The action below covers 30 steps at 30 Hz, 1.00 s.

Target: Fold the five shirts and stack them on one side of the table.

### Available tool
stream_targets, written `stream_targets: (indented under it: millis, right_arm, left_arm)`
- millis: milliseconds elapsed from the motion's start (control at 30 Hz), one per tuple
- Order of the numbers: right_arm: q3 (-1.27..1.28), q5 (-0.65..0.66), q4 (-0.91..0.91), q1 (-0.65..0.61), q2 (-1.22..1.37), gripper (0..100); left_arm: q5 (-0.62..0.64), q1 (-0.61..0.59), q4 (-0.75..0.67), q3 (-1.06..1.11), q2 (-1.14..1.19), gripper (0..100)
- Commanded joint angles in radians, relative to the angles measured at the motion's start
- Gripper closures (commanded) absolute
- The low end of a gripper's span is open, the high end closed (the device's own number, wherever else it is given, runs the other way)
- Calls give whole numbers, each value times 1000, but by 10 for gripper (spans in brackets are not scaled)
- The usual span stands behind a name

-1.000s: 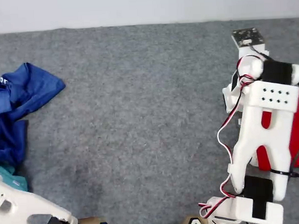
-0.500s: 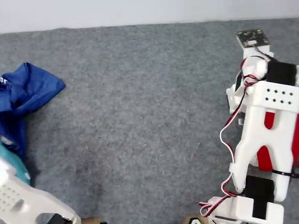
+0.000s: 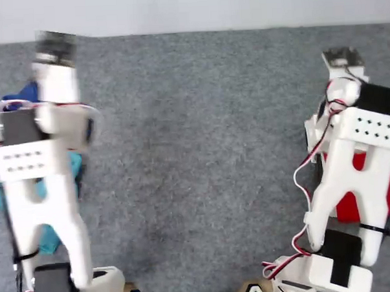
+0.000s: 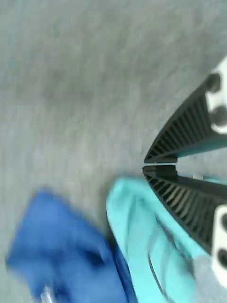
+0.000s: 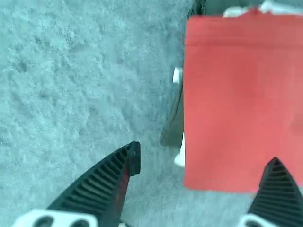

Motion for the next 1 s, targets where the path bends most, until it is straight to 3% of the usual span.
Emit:
stream_targets:
  millis: [0,300,600,800,967]
  right_arm:
    - [109,8,24,64,-41,608]
    - [391,83,-48,170,-39,608]
    - [597,91,-194,179,-39,608]
    - [692,91,-337,179,-39,608]
    - [772,81,-558,173,-39,608]
  left_arm:
    - [6,103,18,42,-51,989]
    - [5,109,17,50,-41,989]
    - [5,106,17,51,-41,989]
    - [5,101,17,51,-41,989]
    - [5,104,17,51,-41,988]
